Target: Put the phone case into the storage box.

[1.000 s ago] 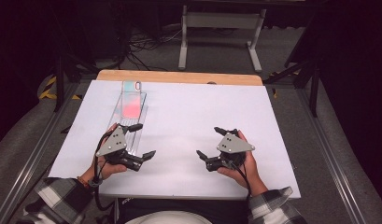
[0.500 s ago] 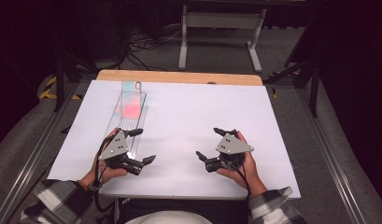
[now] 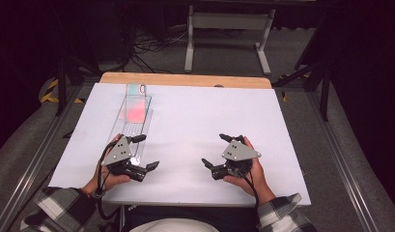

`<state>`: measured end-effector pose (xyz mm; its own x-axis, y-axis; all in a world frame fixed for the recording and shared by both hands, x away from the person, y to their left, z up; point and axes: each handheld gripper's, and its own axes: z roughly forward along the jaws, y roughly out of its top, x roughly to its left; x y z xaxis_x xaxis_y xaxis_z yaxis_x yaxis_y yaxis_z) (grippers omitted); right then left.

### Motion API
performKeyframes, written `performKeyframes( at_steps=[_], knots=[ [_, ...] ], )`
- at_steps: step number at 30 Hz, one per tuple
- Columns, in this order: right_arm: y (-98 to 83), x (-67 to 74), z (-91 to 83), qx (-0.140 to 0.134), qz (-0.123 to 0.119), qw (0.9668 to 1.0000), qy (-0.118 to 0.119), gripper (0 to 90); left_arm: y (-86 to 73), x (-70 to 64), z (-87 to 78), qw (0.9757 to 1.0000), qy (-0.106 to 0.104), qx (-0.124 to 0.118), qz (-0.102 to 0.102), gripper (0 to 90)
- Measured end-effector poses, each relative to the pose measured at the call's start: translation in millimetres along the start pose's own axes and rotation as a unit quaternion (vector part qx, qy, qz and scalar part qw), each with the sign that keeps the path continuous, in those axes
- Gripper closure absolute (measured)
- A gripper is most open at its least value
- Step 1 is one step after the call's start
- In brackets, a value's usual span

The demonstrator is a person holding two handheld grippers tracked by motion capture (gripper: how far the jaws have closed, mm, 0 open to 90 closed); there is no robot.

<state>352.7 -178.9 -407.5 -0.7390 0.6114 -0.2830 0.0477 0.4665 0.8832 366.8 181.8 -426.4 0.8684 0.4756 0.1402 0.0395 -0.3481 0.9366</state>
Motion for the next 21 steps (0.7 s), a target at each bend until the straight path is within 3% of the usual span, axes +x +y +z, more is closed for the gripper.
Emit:
performKeyframes(
  at_steps=[21],
  knots=[
    [2.1, 3.2, 0.7, -0.002, -0.008, 1.0000, 0.003, 5.2, 2.9, -1.5, -5.4, 1.0000, -0.004, -0.008, 0.003, 3.8]
  ],
)
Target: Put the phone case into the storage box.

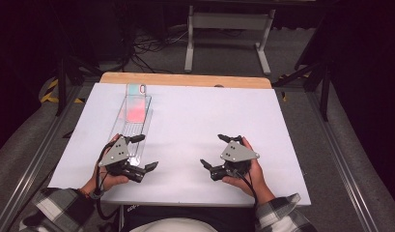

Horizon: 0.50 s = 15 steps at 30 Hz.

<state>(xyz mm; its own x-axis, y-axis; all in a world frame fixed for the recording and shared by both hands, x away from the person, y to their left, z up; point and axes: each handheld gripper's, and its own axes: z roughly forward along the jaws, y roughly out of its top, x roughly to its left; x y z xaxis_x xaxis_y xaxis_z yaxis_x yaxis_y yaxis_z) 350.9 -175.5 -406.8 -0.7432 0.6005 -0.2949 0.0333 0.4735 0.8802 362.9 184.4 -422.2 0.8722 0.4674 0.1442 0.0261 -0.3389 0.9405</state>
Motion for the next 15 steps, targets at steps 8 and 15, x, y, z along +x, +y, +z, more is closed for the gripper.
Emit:
performKeyframes(
  at_steps=[8, 15],
  knots=[
    [-0.8, -0.2, 0.2, 0.001, 0.001, 1.0000, 0.001, 5.3, -1.0, -0.8, 3.1, 1.0000, -0.003, 0.003, -0.004, 3.8],
    [-2.2, -0.7, 1.1, 0.005, 0.000, 1.0000, 0.002, 5.3, -0.7, 0.3, 4.2, 1.0000, -0.004, 0.005, 0.000, 3.9]
  ],
)
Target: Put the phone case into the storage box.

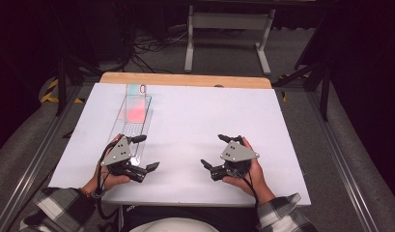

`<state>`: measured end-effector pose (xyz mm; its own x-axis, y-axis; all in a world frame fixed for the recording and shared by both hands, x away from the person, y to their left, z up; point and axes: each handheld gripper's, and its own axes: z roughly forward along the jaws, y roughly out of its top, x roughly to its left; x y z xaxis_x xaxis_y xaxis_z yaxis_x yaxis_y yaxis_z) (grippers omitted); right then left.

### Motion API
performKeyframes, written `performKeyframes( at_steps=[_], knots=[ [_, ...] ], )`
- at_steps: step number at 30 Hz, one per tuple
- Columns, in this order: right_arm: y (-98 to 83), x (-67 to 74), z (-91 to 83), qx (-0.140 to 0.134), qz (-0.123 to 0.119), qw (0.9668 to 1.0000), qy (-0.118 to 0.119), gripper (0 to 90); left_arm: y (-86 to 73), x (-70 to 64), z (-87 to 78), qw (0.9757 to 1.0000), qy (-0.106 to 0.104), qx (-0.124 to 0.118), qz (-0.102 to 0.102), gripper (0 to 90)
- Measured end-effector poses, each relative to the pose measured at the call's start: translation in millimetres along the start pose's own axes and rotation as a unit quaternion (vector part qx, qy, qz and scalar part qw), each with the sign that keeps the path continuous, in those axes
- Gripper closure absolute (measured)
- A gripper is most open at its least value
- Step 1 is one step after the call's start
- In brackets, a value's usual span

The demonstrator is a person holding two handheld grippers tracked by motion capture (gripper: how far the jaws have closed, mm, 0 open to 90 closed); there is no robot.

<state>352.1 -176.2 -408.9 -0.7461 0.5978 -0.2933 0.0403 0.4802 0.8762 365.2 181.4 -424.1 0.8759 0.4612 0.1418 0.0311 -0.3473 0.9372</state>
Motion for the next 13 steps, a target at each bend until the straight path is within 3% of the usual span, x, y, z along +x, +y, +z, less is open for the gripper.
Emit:
performKeyframes(
  at_steps=[13],
  knots=[
    [0.2, -1.2, 0.4, 0.000, 0.002, 1.0000, 0.002, 5.3, 0.3, -1.1, 1.6, 1.0000, -0.003, 0.004, 0.000, 4.0]
  ],
)
